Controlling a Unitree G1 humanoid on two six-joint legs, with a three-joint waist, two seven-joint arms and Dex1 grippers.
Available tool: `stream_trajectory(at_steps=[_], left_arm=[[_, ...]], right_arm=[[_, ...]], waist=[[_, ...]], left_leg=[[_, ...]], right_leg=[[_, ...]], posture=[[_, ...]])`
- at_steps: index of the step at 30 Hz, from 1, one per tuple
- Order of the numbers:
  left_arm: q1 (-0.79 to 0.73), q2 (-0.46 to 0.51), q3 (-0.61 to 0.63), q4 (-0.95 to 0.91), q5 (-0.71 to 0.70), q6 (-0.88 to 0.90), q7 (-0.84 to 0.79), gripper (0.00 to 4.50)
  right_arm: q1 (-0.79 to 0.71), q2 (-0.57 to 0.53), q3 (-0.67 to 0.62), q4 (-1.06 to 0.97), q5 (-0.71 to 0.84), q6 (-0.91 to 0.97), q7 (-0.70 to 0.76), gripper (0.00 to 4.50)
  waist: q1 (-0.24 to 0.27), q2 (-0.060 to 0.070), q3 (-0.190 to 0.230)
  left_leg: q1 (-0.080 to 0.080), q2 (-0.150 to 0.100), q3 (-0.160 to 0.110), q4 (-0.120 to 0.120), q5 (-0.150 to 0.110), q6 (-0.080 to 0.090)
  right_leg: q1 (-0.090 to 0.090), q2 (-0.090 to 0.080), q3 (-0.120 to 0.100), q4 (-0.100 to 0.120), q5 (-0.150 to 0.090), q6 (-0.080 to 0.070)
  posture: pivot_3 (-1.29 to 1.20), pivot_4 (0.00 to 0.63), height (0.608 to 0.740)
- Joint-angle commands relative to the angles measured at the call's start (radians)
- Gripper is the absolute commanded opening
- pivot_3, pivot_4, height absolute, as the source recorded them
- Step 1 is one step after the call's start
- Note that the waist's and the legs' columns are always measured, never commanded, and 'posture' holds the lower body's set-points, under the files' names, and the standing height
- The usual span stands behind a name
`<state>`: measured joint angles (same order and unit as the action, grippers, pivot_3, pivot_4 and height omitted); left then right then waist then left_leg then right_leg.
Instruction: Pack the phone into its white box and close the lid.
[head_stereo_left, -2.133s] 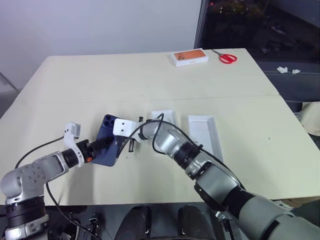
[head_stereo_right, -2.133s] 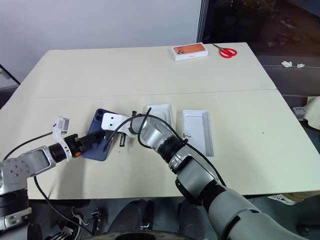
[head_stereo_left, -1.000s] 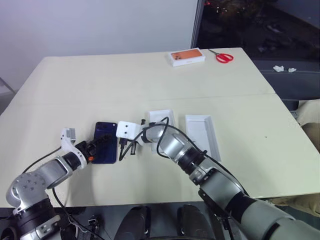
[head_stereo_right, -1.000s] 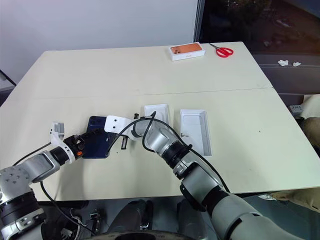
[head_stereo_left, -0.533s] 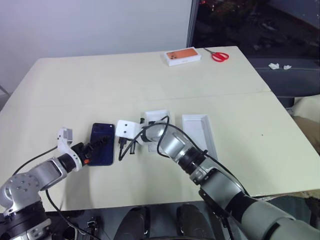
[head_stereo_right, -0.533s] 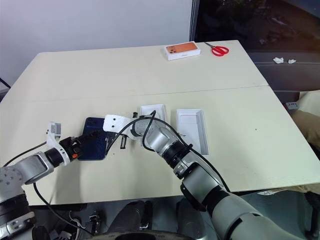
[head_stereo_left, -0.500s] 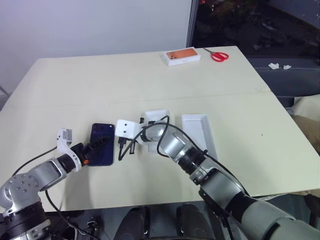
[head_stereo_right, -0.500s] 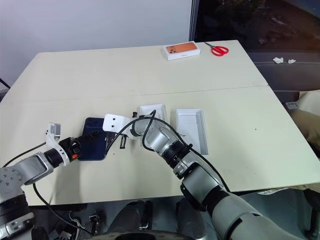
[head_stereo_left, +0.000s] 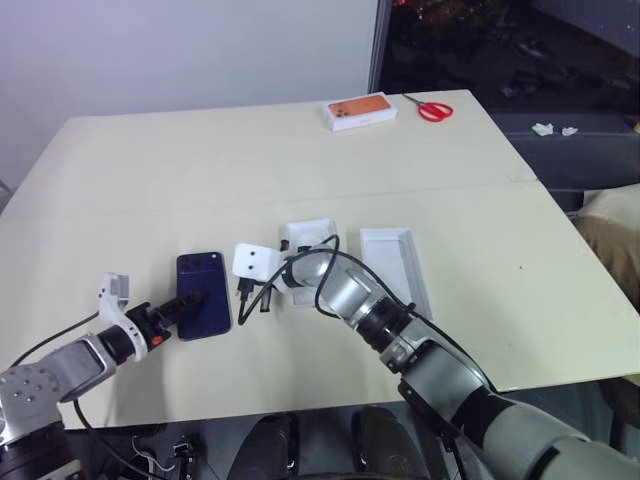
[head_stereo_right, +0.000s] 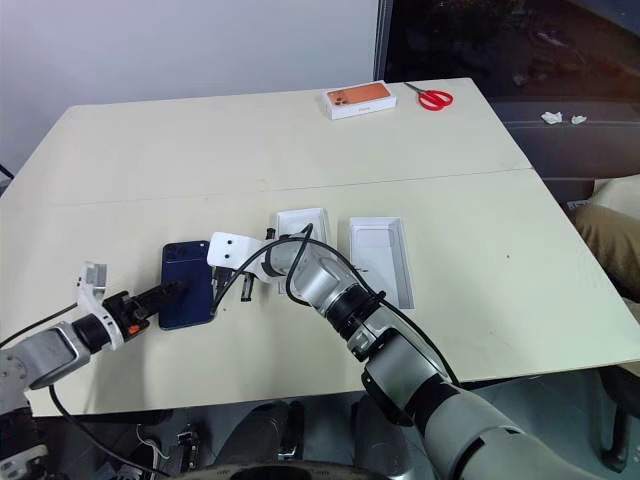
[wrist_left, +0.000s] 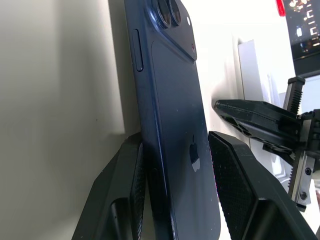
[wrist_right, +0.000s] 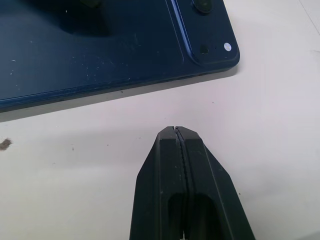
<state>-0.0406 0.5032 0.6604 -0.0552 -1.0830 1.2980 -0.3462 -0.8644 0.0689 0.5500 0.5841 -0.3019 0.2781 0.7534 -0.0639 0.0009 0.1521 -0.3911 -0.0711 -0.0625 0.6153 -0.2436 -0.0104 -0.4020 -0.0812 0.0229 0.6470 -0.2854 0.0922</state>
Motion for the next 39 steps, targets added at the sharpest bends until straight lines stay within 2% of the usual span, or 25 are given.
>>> stream_trajectory(at_steps=[1, 4, 5, 6, 14, 18, 24, 31, 39], left_arm=[[0.043, -0.007, -0.023, 0.049, 0.02, 0.017, 0.009, 1.47], [0.044, -0.016, -0.035, 0.058, 0.022, 0.006, 0.001, 0.28], [0.044, -0.018, -0.038, 0.061, 0.017, 0.004, 0.001, 0.05], [0.043, -0.018, -0.041, 0.064, 0.011, 0.003, -0.001, 0.01], [0.044, -0.013, -0.033, 0.094, -0.044, 0.013, -0.018, 0.01], [0.036, -0.024, 0.043, 0.151, -0.164, 0.037, -0.022, 0.01], [0.039, -0.024, 0.065, 0.153, -0.259, 0.043, -0.007, 0.01], [0.041, -0.016, 0.082, 0.147, -0.352, 0.027, 0.01, 0.01], [0.062, -0.008, 0.091, 0.161, -0.544, 0.008, 0.034, 0.01]], right_arm=[[-0.014, 0.013, -0.001, -0.044, 0.006, -0.013, 0.001, 0.0], [-0.011, 0.011, 0.0, -0.051, 0.006, -0.013, 0.001, 0.0], [-0.011, 0.01, -0.001, -0.053, 0.006, -0.012, 0.002, 0.0], [-0.012, 0.01, -0.001, -0.054, 0.006, -0.012, 0.002, 0.0], [-0.009, -0.001, -0.005, -0.065, 0.007, -0.016, 0.0, 0.0], [-0.001, -0.037, -0.036, -0.127, 0.03, -0.008, 0.017, 0.0], [0.022, -0.095, -0.081, -0.248, 0.081, 0.037, 0.059, 0.0], [0.08, -0.193, -0.145, -0.415, 0.171, 0.06, 0.124, 0.0], [0.211, -0.367, -0.192, -0.583, 0.262, 0.051, 0.221, 0.0]], waist=[[0.0, 0.0, 0.0], [0.004, -0.001, -0.001], [0.005, -0.001, -0.001], [0.006, -0.001, -0.001], [0.014, -0.001, -0.001], [0.017, -0.002, 0.0], [0.018, -0.005, 0.001], [0.021, -0.01, 0.004], [0.024, -0.017, 0.008]], left_leg=[[0.0, 0.0, 0.0, 0.0, 0.0, 0.0], [0.0, 0.0, 0.0, 0.0, 0.0, 0.0], [0.0, 0.0, 0.0, 0.0, 0.0, 0.0], [0.001, 0.0, 0.0, 0.0, 0.0, 0.0], [0.001, 0.0, 0.0, 0.0, 0.0, 0.0], [0.0, 0.0, 0.0, 0.0, 0.0, 0.0], [-0.001, 0.0, 0.0, 0.0, 0.0, 0.0], [-0.002, 0.0, 0.0, 0.0, 0.0, 0.0], [-0.005, 0.0, 0.0, 0.0, 0.0, 0.0]], right_leg=[[0.0, 0.0, 0.0, 0.0, 0.0, 0.0], [0.0, 0.0, 0.0, 0.0, 0.0, 0.0], [0.001, 0.0, 0.0, 0.0, 0.0, 0.0], [0.001, 0.0, 0.0, 0.0, 0.0, 0.0], [0.001, 0.0, 0.0, 0.0, 0.0, 0.0], [0.0, 0.0, 0.0, 0.0, 0.0, 0.0], [-0.001, 0.0, 0.0, 0.0, 0.0, 0.0], [-0.001, -0.001, 0.0, 0.0, 0.0, 0.0], [-0.004, -0.001, 0.0, -0.001, 0.0, 0.0]], posture=[[0.0, 0.15, 0.74], [0.0, 0.15, 0.74], [0.0, 0.15, 0.74], [0.0, 0.15, 0.74], [0.0, 0.15, 0.74], [0.0, 0.15, 0.74], [0.0, 0.15, 0.74], [0.0, 0.15, 0.74], [0.0, 0.15, 0.74]])
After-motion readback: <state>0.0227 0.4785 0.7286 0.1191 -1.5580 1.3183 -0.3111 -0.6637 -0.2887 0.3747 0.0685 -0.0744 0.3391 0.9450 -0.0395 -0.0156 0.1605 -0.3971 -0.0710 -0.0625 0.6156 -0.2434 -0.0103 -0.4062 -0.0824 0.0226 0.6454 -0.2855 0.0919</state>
